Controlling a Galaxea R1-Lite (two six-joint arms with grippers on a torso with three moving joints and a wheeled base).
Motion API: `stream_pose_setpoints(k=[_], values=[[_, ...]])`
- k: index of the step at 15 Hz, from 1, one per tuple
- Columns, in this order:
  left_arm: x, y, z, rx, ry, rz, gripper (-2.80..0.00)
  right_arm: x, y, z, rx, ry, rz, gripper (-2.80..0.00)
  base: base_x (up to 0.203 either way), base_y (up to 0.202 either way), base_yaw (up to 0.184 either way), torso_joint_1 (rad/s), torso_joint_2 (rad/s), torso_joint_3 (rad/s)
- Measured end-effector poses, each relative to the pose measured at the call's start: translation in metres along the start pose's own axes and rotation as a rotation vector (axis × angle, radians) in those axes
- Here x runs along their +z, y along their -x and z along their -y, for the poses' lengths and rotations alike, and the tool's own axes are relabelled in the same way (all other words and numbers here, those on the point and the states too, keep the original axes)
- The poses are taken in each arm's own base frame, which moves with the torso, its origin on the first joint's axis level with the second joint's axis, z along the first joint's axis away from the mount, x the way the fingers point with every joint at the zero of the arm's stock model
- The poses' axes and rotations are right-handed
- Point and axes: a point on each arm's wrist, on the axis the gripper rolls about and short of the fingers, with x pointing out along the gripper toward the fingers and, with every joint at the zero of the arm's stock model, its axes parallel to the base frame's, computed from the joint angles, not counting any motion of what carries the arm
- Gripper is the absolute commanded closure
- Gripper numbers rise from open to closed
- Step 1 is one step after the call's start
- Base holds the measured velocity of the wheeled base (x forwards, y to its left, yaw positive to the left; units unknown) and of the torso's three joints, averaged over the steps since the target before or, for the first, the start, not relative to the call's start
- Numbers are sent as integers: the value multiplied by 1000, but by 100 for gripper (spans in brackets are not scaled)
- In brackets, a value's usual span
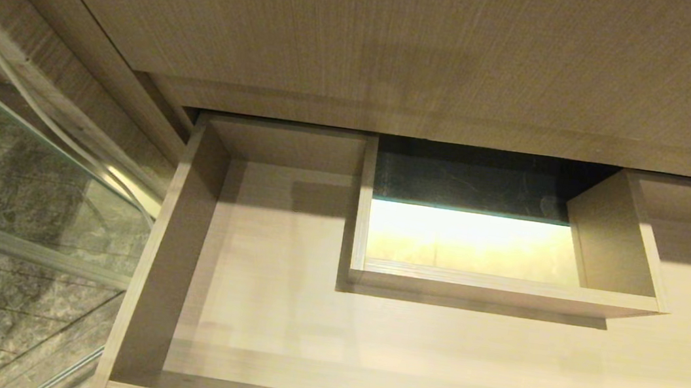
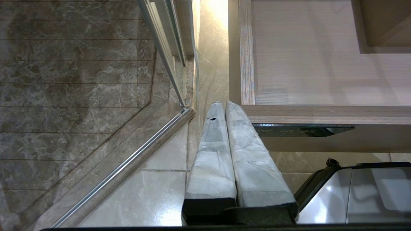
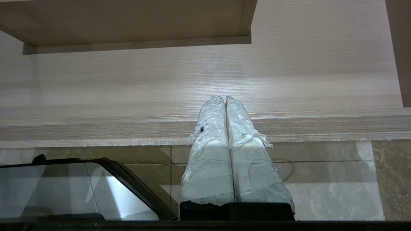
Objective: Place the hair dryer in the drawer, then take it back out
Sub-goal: Pick up the hairdryer
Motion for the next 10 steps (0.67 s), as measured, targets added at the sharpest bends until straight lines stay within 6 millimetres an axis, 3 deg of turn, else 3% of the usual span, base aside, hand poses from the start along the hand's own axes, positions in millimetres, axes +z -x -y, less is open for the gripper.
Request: stream_pose_setpoints(k=[10], values=[[0, 0, 0, 0, 5, 0, 0, 0, 0, 0, 1, 0, 0, 0, 0, 0, 0, 0, 0, 0]])
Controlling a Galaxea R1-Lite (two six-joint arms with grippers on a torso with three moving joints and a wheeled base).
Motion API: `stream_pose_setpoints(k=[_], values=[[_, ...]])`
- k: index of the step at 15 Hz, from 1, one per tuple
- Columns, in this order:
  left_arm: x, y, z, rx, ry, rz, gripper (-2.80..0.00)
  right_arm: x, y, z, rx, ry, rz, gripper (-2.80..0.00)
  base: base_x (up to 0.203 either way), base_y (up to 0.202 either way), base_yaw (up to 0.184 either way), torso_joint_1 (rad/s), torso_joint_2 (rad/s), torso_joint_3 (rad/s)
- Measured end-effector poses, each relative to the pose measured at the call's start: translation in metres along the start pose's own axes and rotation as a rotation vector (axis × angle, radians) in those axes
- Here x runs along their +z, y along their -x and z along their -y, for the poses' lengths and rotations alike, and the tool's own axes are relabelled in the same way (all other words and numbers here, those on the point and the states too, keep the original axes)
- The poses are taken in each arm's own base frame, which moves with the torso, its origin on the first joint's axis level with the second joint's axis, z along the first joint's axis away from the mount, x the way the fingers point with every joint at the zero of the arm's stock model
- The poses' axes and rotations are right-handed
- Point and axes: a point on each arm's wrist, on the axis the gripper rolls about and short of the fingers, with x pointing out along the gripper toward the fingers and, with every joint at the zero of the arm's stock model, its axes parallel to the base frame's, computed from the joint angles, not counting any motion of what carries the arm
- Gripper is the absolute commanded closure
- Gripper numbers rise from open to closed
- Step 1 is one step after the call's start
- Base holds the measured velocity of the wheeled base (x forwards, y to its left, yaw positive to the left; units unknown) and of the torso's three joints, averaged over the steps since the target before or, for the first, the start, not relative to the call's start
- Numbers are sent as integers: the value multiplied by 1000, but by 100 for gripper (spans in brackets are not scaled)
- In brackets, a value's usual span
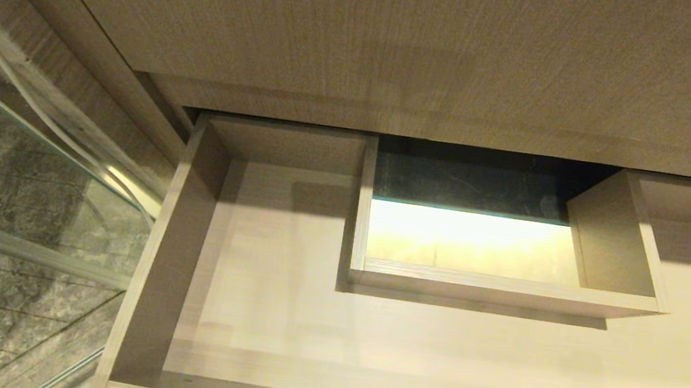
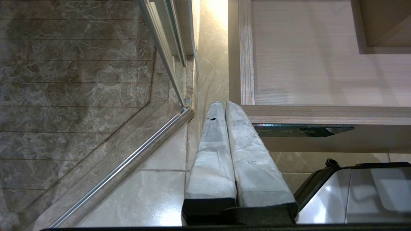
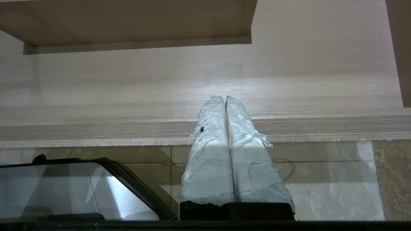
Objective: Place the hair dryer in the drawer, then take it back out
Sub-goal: Pick up the hairdryer
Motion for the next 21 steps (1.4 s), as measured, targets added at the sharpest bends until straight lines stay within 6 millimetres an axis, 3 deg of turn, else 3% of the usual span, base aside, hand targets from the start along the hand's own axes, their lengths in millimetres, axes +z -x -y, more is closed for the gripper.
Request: stream_pose_setpoints(k=[21], values=[[0, 0, 0, 0, -2, 0, 0, 0, 0, 0, -1, 0, 0, 0, 0, 0, 0, 0, 0, 0]])
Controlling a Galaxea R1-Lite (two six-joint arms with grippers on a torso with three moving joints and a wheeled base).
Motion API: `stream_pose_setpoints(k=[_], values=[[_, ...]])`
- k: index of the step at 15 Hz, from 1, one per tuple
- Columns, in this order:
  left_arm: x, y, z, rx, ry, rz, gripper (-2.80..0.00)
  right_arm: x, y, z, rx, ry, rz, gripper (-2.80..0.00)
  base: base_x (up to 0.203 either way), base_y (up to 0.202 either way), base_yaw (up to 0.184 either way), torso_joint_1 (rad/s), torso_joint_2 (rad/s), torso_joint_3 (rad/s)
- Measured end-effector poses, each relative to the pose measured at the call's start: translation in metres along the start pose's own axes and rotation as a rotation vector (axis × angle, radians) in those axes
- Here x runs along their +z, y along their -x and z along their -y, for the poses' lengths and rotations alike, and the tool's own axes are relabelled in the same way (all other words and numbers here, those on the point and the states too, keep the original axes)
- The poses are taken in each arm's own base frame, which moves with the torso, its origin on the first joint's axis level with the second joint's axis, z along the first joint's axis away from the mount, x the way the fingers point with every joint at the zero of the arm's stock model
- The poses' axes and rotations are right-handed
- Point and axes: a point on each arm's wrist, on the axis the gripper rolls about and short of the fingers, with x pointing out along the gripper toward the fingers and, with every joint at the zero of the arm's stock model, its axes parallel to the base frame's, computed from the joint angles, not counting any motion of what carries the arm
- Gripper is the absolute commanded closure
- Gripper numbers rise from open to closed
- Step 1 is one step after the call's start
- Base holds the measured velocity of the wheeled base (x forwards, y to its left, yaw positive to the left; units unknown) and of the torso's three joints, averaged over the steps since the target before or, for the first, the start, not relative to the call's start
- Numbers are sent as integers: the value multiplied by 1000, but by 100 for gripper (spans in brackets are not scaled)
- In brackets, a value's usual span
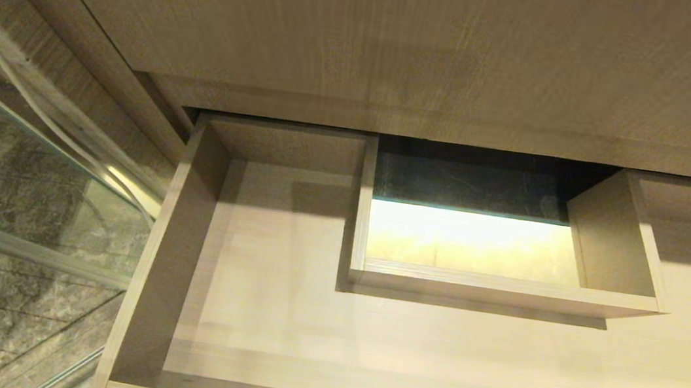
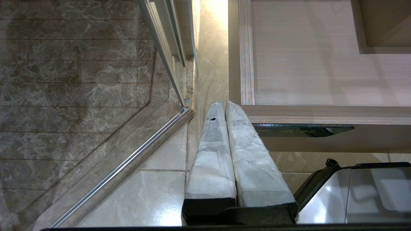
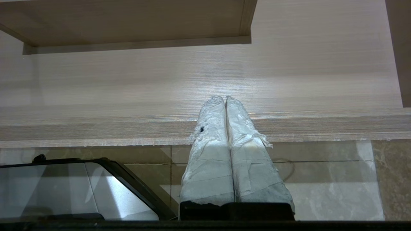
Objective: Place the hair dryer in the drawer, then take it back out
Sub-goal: Pick up the hairdryer
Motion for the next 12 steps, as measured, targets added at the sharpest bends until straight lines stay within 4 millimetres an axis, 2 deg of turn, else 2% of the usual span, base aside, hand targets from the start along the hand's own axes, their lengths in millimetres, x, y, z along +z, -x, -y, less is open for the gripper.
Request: stream_pose_setpoints(k=[12], values=[[0, 0, 0, 1, -7, -1, 0, 0, 0, 0, 6, 16, -4, 0, 0, 0, 0, 0, 0, 0]])
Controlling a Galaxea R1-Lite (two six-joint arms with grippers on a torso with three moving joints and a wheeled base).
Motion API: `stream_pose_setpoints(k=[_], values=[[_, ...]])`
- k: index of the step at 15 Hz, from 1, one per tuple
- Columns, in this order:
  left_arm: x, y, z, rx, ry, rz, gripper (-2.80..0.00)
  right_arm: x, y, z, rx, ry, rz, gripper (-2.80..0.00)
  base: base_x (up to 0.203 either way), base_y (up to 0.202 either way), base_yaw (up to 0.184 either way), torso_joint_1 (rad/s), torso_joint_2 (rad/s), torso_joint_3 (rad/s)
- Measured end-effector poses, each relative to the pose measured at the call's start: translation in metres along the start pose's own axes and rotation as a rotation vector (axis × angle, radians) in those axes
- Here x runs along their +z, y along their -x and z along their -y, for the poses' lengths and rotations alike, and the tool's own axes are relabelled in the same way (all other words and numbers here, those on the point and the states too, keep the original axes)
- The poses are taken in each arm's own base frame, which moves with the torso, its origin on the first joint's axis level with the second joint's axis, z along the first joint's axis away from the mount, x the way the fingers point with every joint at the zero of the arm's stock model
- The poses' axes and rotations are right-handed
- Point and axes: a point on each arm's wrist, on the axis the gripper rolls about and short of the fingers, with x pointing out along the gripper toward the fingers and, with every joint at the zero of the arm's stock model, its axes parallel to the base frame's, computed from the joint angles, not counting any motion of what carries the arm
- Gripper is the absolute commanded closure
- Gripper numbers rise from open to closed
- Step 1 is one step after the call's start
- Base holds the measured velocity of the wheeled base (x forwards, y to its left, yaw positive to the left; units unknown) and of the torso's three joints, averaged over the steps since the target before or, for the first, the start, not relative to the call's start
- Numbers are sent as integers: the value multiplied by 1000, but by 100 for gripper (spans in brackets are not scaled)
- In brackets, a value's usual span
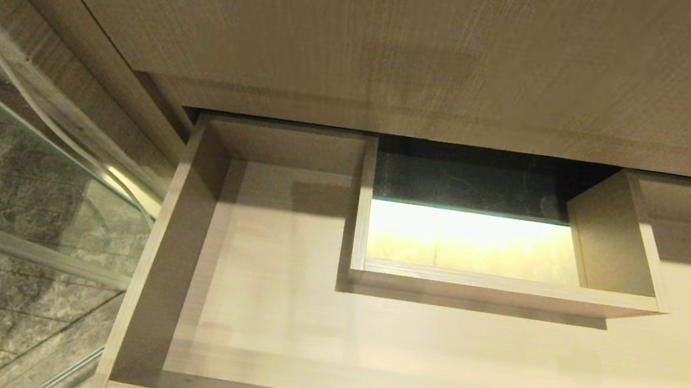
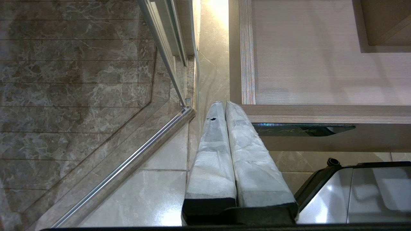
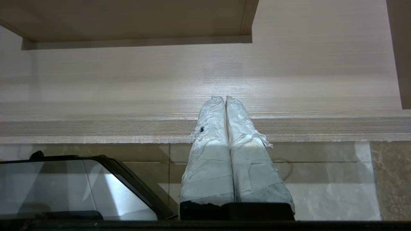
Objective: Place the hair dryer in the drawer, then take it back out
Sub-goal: Pick up the hairdryer
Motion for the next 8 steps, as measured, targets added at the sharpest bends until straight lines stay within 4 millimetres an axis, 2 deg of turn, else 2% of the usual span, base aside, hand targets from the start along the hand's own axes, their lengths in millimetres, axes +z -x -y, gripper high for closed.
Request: stream_pose_setpoints(k=[3, 4, 8], values=[[0, 0, 0, 0, 1, 0, 0, 0, 0, 0, 0, 0, -1, 0, 0, 0, 0, 0, 0, 0], [0, 0, 0, 1, 1, 0, 0, 0, 0, 0, 0, 0, 0, 0, 7, -4, 92, 0, 1, 11], [0, 0, 0, -1, 2, 0, 0, 0, 0, 0, 0, 0, 3, 0, 2, -9, 168, 3, 3, 1]])
